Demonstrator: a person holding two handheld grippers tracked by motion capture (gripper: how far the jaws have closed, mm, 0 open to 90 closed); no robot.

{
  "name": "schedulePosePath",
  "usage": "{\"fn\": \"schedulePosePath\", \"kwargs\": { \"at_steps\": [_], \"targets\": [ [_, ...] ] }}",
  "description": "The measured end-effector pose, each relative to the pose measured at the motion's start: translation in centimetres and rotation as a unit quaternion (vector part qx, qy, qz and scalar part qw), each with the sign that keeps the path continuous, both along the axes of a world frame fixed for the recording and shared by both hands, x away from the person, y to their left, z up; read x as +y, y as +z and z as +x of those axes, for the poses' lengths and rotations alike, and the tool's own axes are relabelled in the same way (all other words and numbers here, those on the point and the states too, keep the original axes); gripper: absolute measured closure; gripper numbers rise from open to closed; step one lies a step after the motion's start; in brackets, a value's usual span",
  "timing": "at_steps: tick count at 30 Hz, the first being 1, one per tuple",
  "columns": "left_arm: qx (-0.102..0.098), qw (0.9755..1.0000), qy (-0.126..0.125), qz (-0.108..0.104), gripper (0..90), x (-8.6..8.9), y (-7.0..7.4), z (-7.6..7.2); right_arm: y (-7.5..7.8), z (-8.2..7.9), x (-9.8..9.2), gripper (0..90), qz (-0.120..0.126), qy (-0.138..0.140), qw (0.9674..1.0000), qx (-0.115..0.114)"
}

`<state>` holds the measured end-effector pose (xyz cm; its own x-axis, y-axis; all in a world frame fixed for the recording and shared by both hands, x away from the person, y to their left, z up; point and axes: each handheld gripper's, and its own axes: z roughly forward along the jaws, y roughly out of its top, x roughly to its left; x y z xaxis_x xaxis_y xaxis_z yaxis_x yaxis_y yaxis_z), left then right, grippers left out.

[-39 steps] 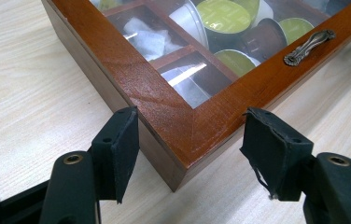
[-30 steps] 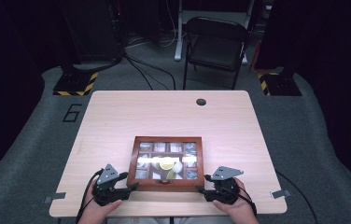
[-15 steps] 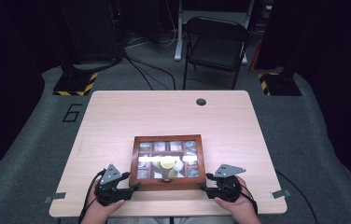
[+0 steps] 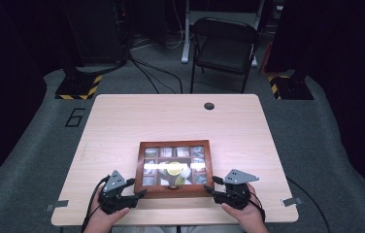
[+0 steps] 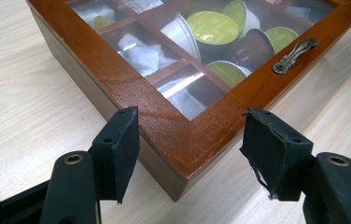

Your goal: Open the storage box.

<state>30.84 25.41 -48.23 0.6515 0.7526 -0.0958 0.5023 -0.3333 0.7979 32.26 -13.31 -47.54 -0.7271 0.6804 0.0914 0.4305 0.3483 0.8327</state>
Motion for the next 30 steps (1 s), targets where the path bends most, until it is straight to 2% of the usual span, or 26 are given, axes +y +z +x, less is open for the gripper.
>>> {"fn": "schedulePosePath", "kwargs": {
  "at_steps": [1, 3, 4, 5, 6, 7, 8, 9, 13, 16, 18, 20, 22, 23, 24, 26, 27, 28, 30],
  "targets": [
    [0.009, 0.9999, 0.004, 0.003, 37.2, 0.0, -0.1, 0.0, 0.0, -0.1, 0.0, 45.2, -0.006, 0.006, 1.0000, -0.002],
    [0.037, 0.9992, -0.004, 0.015, 37.1, 0.2, -0.7, 0.0, -0.3, -0.1, 0.1, 41.0, -0.027, 0.007, 0.9995, 0.012],
    [0.038, 0.9990, -0.006, 0.023, 37.1, 0.1, -0.8, -0.1, -0.5, -0.1, 0.2, 40.5, -0.047, 0.003, 0.9988, 0.016],
    [0.038, 0.9990, -0.006, 0.023, 37.2, 0.1, -0.8, -0.1, -0.5, -0.1, 0.2, 40.5, -0.047, 0.003, 0.9988, 0.016],
    [0.031, 0.9987, -0.009, 0.040, 37.1, -0.2, -0.8, -0.2, -0.9, -0.2, 0.6, 41.1, -0.081, 0.006, 0.9966, 0.015],
    [0.031, 0.9987, -0.009, 0.040, 37.1, -0.2, -0.8, -0.2, -1.1, -0.2, 0.8, 41.5, -0.091, 0.006, 0.9956, 0.018],
    [0.027, 0.9984, -0.005, 0.049, 37.2, -0.4, -0.9, 0.0, -1.2, -0.1, 0.9, 41.7, -0.102, 0.002, 0.9948, 0.008],
    [0.033, 0.9982, -0.008, 0.049, 36.7, -0.4, -1.0, 0.1, -1.2, -0.1, 1.0, 41.8, -0.101, 0.003, 0.9948, 0.011],
    [0.031, 0.9977, -0.012, 0.059, 36.5, -0.4, -0.8, 0.1, -1.1, 0.2, 0.6, 44.8, -0.084, 0.007, 0.9963, 0.020],
    [0.018, 0.9991, -0.008, 0.036, 39.0, -0.2, -0.5, 0.0, -1.0, 0.1, 0.7, 46.1, -0.083, 0.002, 0.9963, 0.021],
    [0.015, 0.9992, -0.014, 0.035, 41.4, -0.1, -0.4, 0.0, -0.9, 0.1, 0.6, 47.3, -0.079, 0.002, 0.9968, 0.014],
    [0.010, 0.9995, -0.009, 0.028, 41.9, -0.2, -0.3, 0.0, -0.8, 0.2, 0.5, 47.7, -0.063, -0.003, 0.9978, 0.022],
    [0.009, 0.9994, -0.014, 0.030, 42.2, -0.1, -0.2, 0.0, -0.7, 0.2, 0.5, 47.6, -0.065, -0.004, 0.9978, 0.016],
    [0.005, 0.9998, -0.005, 0.017, 42.2, -0.2, -0.1, 0.0, -0.7, 0.1, 0.6, 47.4, -0.060, -0.009, 0.9981, 0.016],
    [-0.004, 0.9999, -0.004, 0.013, 41.9, -0.1, 0.1, 0.0, -0.4, 0.0, 0.6, 45.8, -0.054, -0.017, 0.9984, 0.003],
    [-0.013, 0.9999, 0.002, -0.002, 41.1, 0.0, 0.3, 0.0, -0.2, -0.1, 0.5, 44.7, -0.044, -0.023, 0.9987, -0.004],
    [-0.013, 0.9999, 0.002, -0.002, 40.6, 0.0, 0.3, 0.0, 0.0, -0.1, 0.4, 44.2, -0.033, -0.026, 0.9991, -0.003],
    [-0.018, 0.9998, 0.006, -0.011, 39.9, 0.0, 0.6, 0.1, 0.1, -0.1, 0.3, 42.7, -0.024, -0.028, 0.9993, -0.003],
    [-0.013, 0.9998, 0.005, -0.014, 39.1, 0.1, 0.7, 0.2, 0.4, -0.1, 0.2, 41.4, -0.015, -0.032, 0.9994, -0.005]
  ]
}}
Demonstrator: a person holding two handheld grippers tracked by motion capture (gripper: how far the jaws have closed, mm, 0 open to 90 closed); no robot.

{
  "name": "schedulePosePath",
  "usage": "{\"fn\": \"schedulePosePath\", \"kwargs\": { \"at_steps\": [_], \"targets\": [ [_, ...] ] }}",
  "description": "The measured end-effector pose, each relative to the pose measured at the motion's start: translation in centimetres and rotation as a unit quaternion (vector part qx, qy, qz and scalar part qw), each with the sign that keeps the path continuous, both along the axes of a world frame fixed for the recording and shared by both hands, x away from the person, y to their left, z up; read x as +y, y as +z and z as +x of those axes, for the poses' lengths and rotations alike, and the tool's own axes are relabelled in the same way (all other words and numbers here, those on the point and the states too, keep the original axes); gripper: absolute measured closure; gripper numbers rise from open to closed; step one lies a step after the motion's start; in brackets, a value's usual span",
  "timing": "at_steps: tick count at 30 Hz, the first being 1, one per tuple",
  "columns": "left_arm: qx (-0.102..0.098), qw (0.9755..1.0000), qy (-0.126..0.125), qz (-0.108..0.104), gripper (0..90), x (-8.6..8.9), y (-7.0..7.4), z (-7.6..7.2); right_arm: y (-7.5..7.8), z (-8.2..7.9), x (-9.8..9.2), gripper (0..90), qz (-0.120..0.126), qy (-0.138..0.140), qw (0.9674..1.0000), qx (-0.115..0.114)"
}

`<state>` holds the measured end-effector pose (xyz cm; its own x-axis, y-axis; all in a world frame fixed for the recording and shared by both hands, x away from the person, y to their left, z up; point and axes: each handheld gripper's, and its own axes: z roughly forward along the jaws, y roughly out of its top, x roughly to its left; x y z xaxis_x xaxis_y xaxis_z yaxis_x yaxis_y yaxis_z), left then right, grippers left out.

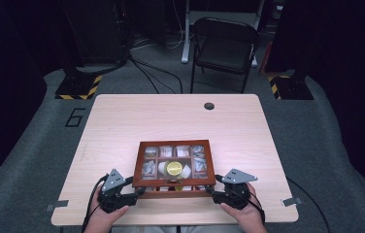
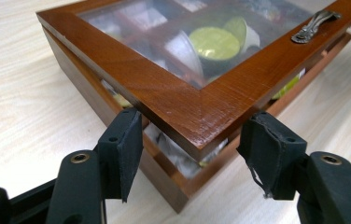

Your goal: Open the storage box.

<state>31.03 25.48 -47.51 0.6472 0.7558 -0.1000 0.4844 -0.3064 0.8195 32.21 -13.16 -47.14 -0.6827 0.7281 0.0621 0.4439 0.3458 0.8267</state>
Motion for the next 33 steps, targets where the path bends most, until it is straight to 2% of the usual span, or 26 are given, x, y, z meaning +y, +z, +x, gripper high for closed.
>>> {"fn": "schedulePosePath", "kwargs": {
  "at_steps": [2, 4, 6, 7, 8, 10, 12, 17, 22, 24, 27, 30, 33],
  "targets": [
    [-0.013, 0.9998, 0.010, 0.005, 36.2, -0.2, 0.7, 0.3, 0.4, 0.1, 0.1, 40.3, 0.003, -0.006, 1.0000, 0.000],
    [-0.017, 0.9997, 0.018, 0.007, 35.8, -0.1, 1.4, 0.6, 1.1, 0.3, 0.3, 38.9, 0.007, -0.009, 0.9999, -0.001],
    [-0.032, 0.9992, 0.023, 0.003, 34.9, -0.1, 2.1, 0.8, 1.9, 0.6, 0.4, 38.4, 0.007, -0.012, 0.9999, -0.007],
    [-0.032, 0.9992, 0.023, 0.003, 34.9, -0.1, 2.1, 0.8, 1.9, 0.6, 0.4, 38.4, 0.007, -0.012, 0.9999, -0.007],
    [-0.041, 0.9988, 0.026, 0.001, 34.9, -0.1, 2.7, 0.9, 2.4, 0.8, 0.5, 38.0, 0.011, -0.014, 0.9998, -0.007],
    [-0.048, 0.9985, 0.028, -0.001, 34.9, -0.1, 3.7, 1.3, 3.9, 1.7, 0.6, 36.9, 0.016, -0.017, 0.9996, -0.015],
    [-0.058, 0.9977, 0.032, -0.010, 34.6, -0.3, 4.8, 1.9, 4.6, 2.2, 0.6, 36.2, 0.023, -0.018, 0.9994, -0.017],
    [-0.068, 0.9969, 0.038, -0.014, 34.4, -0.5, 6.6, 3.0, 6.4, 3.5, 0.7, 36.0, 0.033, -0.015, 0.9990, -0.026],
    [-0.071, 0.9963, 0.043, -0.019, 34.4, -0.6, 7.6, 3.7, 8.0, 4.6, 1.0, 35.9, 0.029, -0.017, 0.9991, -0.027],
    [-0.074, 0.9957, 0.050, -0.026, 34.4, -0.6, 8.3, 4.4, 8.5, 5.1, 1.2, 35.9, 0.023, -0.020, 0.9990, -0.034],
    [-0.074, 0.9954, 0.053, -0.032, 34.3, -0.6, 8.7, 4.8, 9.2, 5.8, 1.5, 35.8, 0.025, -0.026, 0.9985, -0.041],
    [-0.074, 0.9945, 0.059, -0.044, 34.2, -0.5, 9.5, 5.7, 9.8, 6.5, 1.6, 35.7, 0.032, -0.031, 0.9981, -0.043],
    [-0.075, 0.9943, 0.060, -0.046, 34.1, -0.5, 10.0, 6.2, 10.2, 7.1, 1.6, 35.8, 0.037, -0.032, 0.9979, -0.042]
  ]
}}
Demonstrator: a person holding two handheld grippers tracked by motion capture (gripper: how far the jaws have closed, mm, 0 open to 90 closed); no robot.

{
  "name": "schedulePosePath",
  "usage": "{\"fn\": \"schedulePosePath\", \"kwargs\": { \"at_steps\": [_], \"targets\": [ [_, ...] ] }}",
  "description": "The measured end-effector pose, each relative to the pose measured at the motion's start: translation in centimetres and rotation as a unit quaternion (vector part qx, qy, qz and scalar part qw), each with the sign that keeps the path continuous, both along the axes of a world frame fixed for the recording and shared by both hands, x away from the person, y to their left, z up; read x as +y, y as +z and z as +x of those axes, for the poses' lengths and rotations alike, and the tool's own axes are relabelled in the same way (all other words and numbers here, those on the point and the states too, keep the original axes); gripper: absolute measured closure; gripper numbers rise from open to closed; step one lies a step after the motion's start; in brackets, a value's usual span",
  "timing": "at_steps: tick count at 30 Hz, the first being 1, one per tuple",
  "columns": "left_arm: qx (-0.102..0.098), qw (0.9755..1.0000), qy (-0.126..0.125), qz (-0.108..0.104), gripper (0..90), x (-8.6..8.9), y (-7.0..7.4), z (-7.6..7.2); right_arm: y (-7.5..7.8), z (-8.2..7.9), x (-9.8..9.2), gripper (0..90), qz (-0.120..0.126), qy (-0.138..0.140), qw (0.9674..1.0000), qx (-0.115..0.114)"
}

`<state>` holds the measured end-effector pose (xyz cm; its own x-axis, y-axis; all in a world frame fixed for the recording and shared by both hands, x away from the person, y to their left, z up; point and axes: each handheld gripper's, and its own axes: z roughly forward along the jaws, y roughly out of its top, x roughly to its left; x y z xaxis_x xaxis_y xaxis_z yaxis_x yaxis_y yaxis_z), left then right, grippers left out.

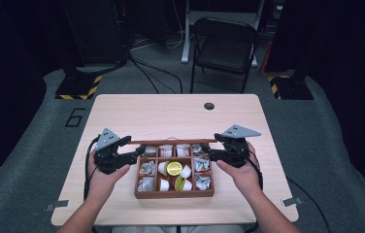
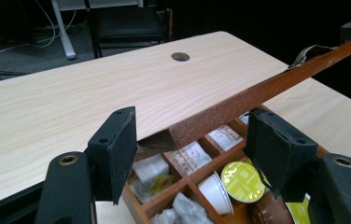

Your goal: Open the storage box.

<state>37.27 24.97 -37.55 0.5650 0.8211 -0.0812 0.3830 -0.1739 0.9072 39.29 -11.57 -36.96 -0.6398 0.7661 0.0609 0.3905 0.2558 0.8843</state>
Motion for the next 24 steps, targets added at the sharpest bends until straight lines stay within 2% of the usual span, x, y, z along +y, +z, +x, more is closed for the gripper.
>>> {"fn": "schedulePosePath", "kwargs": {
  "at_steps": [3, 12, 24],
  "targets": [
    [0.004, 1.0000, 0.001, -0.006, 34.1, 0.0, 0.3, 0.5, 0.4, 0.5, 0.1, 36.1, -0.001, 0.002, 1.0000, 0.001],
    [0.003, 1.0000, -0.001, -0.003, 33.6, -0.2, 0.9, 1.7, 1.5, 2.0, 0.9, 36.9, -0.024, 0.016, 0.9996, 0.008],
    [0.008, 1.0000, 0.001, -0.005, 33.3, -0.4, 1.6, 3.3, 2.0, 3.4, 0.8, 38.5, -0.011, 0.006, 0.9999, 0.011]
  ]
}}
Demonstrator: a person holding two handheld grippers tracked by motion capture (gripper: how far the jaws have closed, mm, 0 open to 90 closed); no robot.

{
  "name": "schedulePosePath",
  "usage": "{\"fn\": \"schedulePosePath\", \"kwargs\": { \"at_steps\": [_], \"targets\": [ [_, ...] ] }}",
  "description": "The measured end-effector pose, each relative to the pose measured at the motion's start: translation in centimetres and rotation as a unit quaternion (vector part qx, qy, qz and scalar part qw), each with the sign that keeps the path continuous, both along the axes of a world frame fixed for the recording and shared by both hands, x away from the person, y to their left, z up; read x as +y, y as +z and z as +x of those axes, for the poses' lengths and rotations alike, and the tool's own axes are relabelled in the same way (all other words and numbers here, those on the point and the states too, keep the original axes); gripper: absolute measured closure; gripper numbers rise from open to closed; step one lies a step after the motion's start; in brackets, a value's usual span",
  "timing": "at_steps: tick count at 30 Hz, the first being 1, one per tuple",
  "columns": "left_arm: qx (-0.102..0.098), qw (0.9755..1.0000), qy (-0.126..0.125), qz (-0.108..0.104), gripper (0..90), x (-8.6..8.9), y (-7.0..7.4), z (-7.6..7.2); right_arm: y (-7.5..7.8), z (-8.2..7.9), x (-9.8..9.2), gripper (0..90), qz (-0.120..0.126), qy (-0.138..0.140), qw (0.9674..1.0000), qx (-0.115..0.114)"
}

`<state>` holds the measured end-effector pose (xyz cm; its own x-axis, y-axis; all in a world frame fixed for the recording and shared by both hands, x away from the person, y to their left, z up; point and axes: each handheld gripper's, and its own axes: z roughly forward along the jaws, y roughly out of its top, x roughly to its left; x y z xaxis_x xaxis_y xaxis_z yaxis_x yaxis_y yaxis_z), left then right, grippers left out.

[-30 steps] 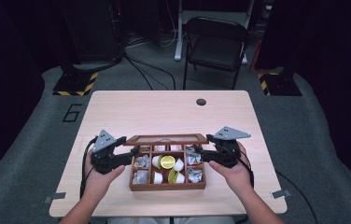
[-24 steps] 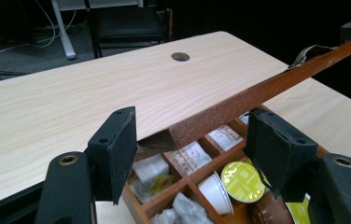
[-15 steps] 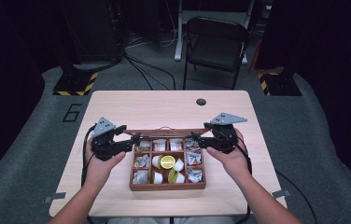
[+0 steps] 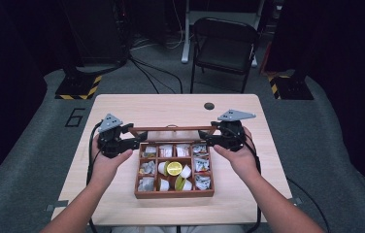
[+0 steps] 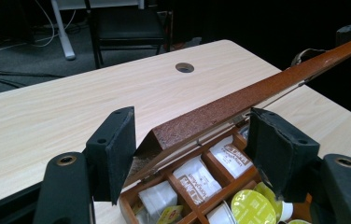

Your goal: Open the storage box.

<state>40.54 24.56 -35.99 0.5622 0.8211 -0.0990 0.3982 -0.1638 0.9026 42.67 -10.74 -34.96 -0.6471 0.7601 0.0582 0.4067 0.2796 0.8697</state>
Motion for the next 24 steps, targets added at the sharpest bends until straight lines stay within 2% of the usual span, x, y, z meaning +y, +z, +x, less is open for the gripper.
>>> {"fn": "schedulePosePath", "kwargs": {
  "at_steps": [9, 13, 16, 20, 24],
  "targets": [
    [0.003, 1.0000, -0.002, 0.000, 31.3, -0.2, 0.2, 0.9, -0.2, 0.7, -0.1, 37.9, 0.007, -0.005, 1.0000, 0.001],
    [0.012, 0.9999, -0.004, 0.004, 30.1, -0.5, -0.2, 1.5, -0.4, 1.3, 0.3, 37.9, 0.010, -0.006, 0.9999, 0.006],
    [0.006, 1.0000, -0.001, 0.000, 30.1, -0.7, -0.4, 2.1, -0.5, 1.5, 0.5, 37.8, 0.004, -0.006, 1.0000, 0.000],
    [0.003, 1.0000, -0.006, -0.005, 30.2, -0.6, -0.8, 2.8, -0.5, 2.0, 0.5, 37.6, 0.014, -0.012, 0.9998, 0.001],
    [0.003, 1.0000, -0.008, 0.000, 30.1, -0.7, -1.2, 3.4, -0.5, 2.3, 0.5, 37.4, 0.020, -0.017, 0.9996, -0.003]
  ]
}}
